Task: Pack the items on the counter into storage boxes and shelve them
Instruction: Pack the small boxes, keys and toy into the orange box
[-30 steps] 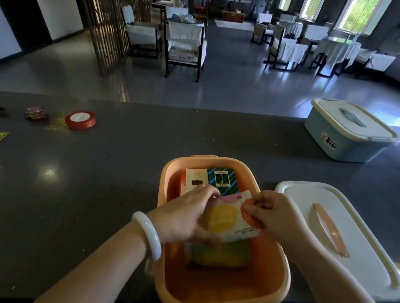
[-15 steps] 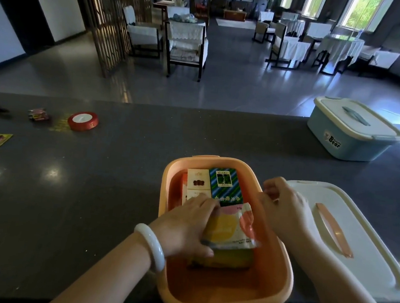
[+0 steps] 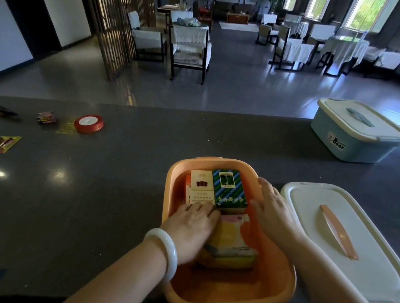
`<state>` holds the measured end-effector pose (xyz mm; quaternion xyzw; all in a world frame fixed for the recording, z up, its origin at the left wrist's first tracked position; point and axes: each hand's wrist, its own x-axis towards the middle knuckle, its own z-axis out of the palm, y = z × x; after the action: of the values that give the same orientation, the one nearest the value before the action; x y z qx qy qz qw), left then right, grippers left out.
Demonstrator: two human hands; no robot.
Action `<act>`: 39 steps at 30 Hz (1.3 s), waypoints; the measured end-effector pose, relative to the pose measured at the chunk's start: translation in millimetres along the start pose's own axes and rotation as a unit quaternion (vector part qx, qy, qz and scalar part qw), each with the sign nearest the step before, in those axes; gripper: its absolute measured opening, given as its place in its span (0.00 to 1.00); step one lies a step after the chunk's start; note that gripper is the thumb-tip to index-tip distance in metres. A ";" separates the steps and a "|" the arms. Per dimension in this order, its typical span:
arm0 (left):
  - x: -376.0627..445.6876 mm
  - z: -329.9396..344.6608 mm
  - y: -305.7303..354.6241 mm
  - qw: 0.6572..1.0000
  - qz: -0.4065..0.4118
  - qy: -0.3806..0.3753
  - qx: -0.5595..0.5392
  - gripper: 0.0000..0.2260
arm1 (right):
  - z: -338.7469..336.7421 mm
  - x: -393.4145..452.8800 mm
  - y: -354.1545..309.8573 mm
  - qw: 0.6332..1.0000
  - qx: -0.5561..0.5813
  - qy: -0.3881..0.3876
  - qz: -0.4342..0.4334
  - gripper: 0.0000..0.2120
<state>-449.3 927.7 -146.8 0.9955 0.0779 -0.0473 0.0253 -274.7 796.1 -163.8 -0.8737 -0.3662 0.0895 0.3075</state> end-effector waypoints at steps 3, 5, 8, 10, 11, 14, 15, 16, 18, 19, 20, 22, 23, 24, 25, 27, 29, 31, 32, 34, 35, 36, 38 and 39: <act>-2.7 1.7 0.1 1.000 -0.007 0.017 0.001 0.28 | -0.1 -0.3 1.2 1.000 0.008 -0.011 0.004 0.25; -5.9 4.9 -1.7 0.998 -0.017 0.036 -0.042 0.28 | 0.3 -0.6 0.6 1.000 0.002 -0.013 0.009 0.26; -8.3 6.5 -4.5 0.987 -0.050 0.058 -0.140 0.30 | 0.6 -0.6 -0.8 1.000 -0.014 -0.016 0.019 0.27; -9.5 4.1 -3.0 0.975 -0.074 0.058 -0.203 0.34 | 0.5 -0.5 -1.3 1.000 -0.016 -0.020 0.019 0.26; -10.6 2.3 -1.4 0.967 -0.086 0.056 -0.233 0.37 | 0.0 -0.8 -1.7 0.999 -0.016 -0.022 0.019 0.26; -17.2 -2.4 7.8 0.930 -0.137 0.054 -0.335 0.46 | -0.8 -1.4 -2.0 0.999 -0.016 -0.024 0.018 0.26; -19.6 -3.6 12.3 0.915 -0.159 0.052 -0.367 0.50 | -0.5 -1.5 -1.8 0.999 -0.016 -0.023 0.017 0.27; -21.9 -4.7 17.0 0.900 -0.183 0.048 -0.394 0.54 | 0.1 -1.5 -1.8 0.999 -0.017 -0.021 0.017 0.27; -24.8 -5.7 26.6 0.868 -0.233 0.032 -0.437 0.59 | 1.5 -1.5 -1.7 1.000 -0.019 -0.016 0.017 0.27; -25.5 -5.4 30.2 0.855 -0.256 0.023 -0.451 0.60 | 2.2 -1.2 -1.6 1.000 -0.016 -0.013 0.016 0.27; -25.8 -4.9 32.7 0.843 -0.273 0.016 -0.463 0.61 | 2.7 -1.0 -1.0 1.000 -0.013 -0.010 0.015 0.27; -25.5 -3.4 34.5 0.828 -0.291 0.015 -0.479 0.61 | 3.6 -0.1 0.8 1.000 -0.005 -0.011 0.015 0.27; -24.8 -2.9 34.1 0.824 -0.294 0.017 -0.484 0.60 | 4.2 0.7 2.2 1.000 0.001 -0.014 0.017 0.27; -23.9 -2.2 33.5 0.822 -0.295 0.018 -0.488 0.59 | 4.7 1.4 3.6 1.000 0.006 -0.017 0.019 0.27; -22.9 -2.0 33.2 0.819 -0.293 0.015 -0.493 0.58 | 5.5 2.1 4.9 1.000 0.009 -0.019 0.020 0.27; -21.8 -0.9 33.0 0.820 -0.282 0.009 -0.498 0.57 | 6.8 3.1 7.3 1.000 0.011 -0.019 0.021 0.28; -20.5 1.3 32.5 0.824 -0.271 0.008 -0.498 0.55 | 8.3 4.2 9.7 1.000 0.018 -0.017 0.018 0.28; -19.0 4.5 31.6 0.821 -0.266 0.010 -0.505 0.54 | 9.7 4.9 11.3 0.999 0.025 -0.015 0.014 0.28; -18.1 6.2 31.1 0.818 -0.266 0.009 -0.510 0.53 | 10.0 5.2 11.7 0.999 0.027 -0.015 0.013 0.28; -16.5 9.0 31.2 0.809 -0.265 0.008 -0.525 0.50 | 10.2 5.2 12.5 1.000 0.022 -0.009 0.011 0.28; -15.7 10.0 31.7 0.804 -0.264 0.007 -0.533 0.49 | 10.3 4.9 12.8 1.000 0.022 -0.006 0.009 0.29; -15.3 10.8 32.2 0.801 -0.265 0.005 -0.537 0.48 | 10.2 4.6 13.2 1.000 0.026 -0.004 0.007 0.29; -15.1 11.2 33.1 0.802 -0.271 -0.003 -0.533 0.48 | 9.9 4.5 12.5 0.999 0.040 -0.010 0.008 0.29; -15.5 11.0 33.4 0.803 -0.275 -0.006 -0.529 0.49 | 9.8 4.7 12.0 0.998 0.051 -0.016 0.011 0.30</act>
<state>-460.3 891.8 -154.8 0.7640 0.3608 -0.0098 0.5348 -268.1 797.4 -178.5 -0.8590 -0.3567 0.1254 0.3451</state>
